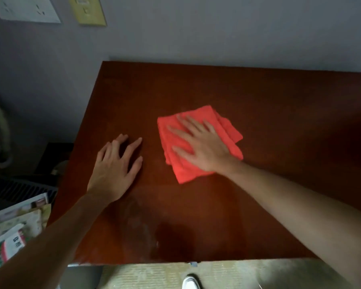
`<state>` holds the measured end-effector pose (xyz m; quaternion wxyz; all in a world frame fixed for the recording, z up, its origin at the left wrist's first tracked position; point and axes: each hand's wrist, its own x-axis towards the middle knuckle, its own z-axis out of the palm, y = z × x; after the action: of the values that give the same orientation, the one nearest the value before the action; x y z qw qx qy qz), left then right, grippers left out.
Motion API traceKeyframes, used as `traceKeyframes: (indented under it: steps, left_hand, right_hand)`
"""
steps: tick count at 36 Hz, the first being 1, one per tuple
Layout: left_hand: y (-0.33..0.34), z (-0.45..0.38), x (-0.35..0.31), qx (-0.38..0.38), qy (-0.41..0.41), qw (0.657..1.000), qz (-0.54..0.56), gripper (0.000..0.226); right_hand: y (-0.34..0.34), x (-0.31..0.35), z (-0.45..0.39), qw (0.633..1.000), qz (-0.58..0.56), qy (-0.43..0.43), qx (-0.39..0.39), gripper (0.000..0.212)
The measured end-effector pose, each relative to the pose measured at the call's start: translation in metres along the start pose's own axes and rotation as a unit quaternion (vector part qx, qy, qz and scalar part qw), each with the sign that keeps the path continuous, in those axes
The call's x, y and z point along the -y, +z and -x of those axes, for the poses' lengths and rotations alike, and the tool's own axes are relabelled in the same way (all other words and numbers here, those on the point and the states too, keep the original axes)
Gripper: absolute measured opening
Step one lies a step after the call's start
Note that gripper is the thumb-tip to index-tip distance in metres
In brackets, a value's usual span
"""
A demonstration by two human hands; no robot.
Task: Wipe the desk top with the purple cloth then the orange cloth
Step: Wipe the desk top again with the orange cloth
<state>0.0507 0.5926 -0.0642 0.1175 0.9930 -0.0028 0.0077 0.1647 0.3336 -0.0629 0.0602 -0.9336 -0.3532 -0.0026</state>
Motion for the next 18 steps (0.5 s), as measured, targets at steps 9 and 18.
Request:
traceKeyframes:
  steps: [9,18]
  left_hand:
    - [-0.002,0.0,-0.004,0.004,-0.001,1.0,0.003,0.057]
    - [0.0,-0.003,-0.001,-0.002,0.01,1.0,0.003,0.055]
  right_hand:
    - [-0.004,-0.067,-0.158,0.994,-0.009,0.106,-0.026,0.076]
    - [-0.008,-0.103,-0.22,0.997,0.005,0.067,-0.034,0.08]
